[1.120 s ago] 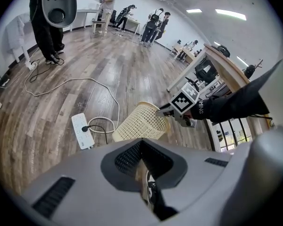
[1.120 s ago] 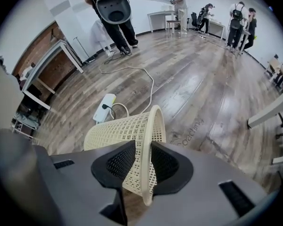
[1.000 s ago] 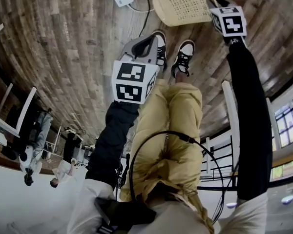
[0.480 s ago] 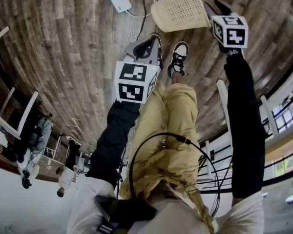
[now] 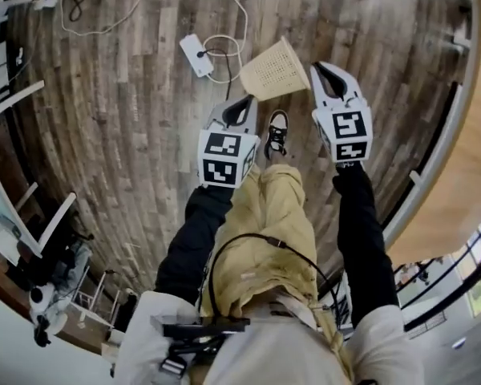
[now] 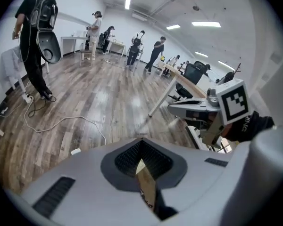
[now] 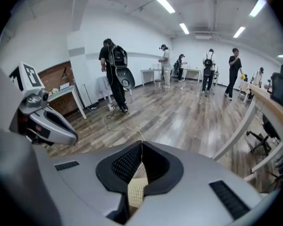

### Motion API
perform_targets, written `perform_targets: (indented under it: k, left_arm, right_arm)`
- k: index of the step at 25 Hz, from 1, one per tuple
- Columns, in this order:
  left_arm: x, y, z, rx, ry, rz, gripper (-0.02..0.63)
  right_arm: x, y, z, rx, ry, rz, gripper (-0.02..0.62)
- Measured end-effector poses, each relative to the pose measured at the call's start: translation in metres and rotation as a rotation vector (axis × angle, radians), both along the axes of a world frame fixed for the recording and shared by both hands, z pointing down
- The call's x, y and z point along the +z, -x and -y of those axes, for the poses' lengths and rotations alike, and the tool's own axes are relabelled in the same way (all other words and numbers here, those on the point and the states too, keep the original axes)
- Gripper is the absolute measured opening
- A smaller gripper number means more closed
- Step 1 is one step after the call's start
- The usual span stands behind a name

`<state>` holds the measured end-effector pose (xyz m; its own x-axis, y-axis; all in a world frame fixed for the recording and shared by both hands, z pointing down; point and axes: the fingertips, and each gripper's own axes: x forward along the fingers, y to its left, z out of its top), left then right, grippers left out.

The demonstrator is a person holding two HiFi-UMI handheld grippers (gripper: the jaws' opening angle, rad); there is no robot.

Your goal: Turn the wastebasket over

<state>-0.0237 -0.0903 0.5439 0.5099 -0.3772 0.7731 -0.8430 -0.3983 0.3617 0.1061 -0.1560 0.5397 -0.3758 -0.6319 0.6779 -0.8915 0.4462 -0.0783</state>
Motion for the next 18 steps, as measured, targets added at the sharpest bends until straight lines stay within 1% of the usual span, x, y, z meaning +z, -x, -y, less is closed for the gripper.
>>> perform_targets:
  k: [1,4,8,11,15,18]
  left_arm:
    - [-0.022,-0.005,0.001,0.001,-0.020,-0.008,0.002]
    - [-0.090,-0.020,0.007,0.009,-0.101,-0.041,0.002]
    - [-0.180,-0.040,0.016,0.035,-0.222,-0.095,0.002]
    - [-0.237,-0.055,0.008,0.052,-0.289,-0.134,0.002]
    - [-0.336,-0.062,-0.016,0.061,-0.372,-0.199,0.002]
    - [-0.395,-0.072,-0.023,0.065,-0.429,-0.240,0.002]
  right_arm:
    - [-0.029,0.001,-0.004,0.010,-0.025,0.015,0.023]
    - [-0.116,-0.001,-0.012,0.048,-0.105,0.058,0.021]
    - [-0.221,-0.015,-0.015,0.102,-0.219,0.072,0.020]
    - [-0.282,-0.028,-0.032,0.129,-0.280,0.086,0.020]
    - [-0.387,-0.034,-0.069,0.174,-0.374,0.080,0.021]
    - [-0.447,-0.044,-0.083,0.210,-0.442,0.089,0.020]
